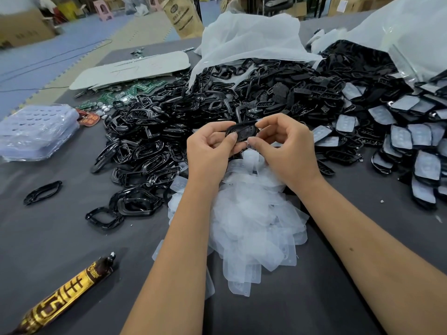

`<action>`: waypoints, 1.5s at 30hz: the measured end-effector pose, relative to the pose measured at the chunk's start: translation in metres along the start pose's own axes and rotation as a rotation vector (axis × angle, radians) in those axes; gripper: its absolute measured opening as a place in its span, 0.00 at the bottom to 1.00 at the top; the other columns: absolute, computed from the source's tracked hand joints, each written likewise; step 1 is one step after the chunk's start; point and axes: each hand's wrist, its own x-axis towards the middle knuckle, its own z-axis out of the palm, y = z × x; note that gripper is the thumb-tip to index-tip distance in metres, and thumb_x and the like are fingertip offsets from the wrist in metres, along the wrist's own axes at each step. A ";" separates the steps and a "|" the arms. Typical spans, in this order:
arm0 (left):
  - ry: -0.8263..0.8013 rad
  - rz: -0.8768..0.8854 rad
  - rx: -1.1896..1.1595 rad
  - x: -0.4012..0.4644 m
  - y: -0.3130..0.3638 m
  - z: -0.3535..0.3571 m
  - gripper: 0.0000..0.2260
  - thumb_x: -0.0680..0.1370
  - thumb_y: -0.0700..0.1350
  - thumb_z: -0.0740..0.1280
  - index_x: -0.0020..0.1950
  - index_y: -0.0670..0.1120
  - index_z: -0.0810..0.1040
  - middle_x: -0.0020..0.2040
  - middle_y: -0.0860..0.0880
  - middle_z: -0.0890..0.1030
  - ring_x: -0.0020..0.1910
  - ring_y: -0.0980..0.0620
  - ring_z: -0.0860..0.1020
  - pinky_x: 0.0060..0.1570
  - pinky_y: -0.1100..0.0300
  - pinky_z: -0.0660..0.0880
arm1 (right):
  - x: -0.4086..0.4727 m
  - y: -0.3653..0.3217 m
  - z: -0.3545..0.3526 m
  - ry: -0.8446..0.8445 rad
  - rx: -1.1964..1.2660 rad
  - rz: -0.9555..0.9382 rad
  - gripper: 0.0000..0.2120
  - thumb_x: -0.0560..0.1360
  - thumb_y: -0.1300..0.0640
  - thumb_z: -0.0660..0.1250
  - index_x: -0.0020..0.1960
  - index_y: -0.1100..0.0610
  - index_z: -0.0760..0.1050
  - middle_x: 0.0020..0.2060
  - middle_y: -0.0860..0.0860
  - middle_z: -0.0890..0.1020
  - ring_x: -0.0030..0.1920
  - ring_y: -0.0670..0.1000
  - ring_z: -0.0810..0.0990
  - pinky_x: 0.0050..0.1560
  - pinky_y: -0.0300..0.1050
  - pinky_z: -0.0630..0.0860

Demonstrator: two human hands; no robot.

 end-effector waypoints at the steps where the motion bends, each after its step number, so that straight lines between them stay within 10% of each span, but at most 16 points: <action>1: -0.012 0.003 -0.007 0.000 0.000 0.000 0.08 0.79 0.30 0.69 0.55 0.40 0.83 0.31 0.52 0.82 0.41 0.45 0.87 0.48 0.57 0.84 | 0.000 0.000 0.000 -0.002 0.020 0.004 0.11 0.72 0.59 0.80 0.51 0.56 0.81 0.37 0.47 0.84 0.36 0.47 0.84 0.38 0.44 0.80; 36: -0.102 -0.064 -0.045 -0.010 0.016 0.004 0.07 0.78 0.29 0.70 0.56 0.33 0.80 0.42 0.41 0.87 0.38 0.47 0.87 0.39 0.65 0.81 | 0.003 0.004 -0.006 -0.061 0.368 0.230 0.08 0.76 0.62 0.77 0.51 0.63 0.81 0.35 0.54 0.84 0.33 0.51 0.82 0.28 0.41 0.77; 45: -0.074 0.083 0.189 -0.008 0.012 0.006 0.05 0.77 0.31 0.73 0.45 0.40 0.80 0.41 0.40 0.86 0.36 0.42 0.86 0.38 0.54 0.84 | 0.002 0.003 -0.006 -0.059 0.311 0.202 0.07 0.75 0.66 0.77 0.47 0.67 0.80 0.32 0.56 0.83 0.28 0.51 0.80 0.26 0.43 0.76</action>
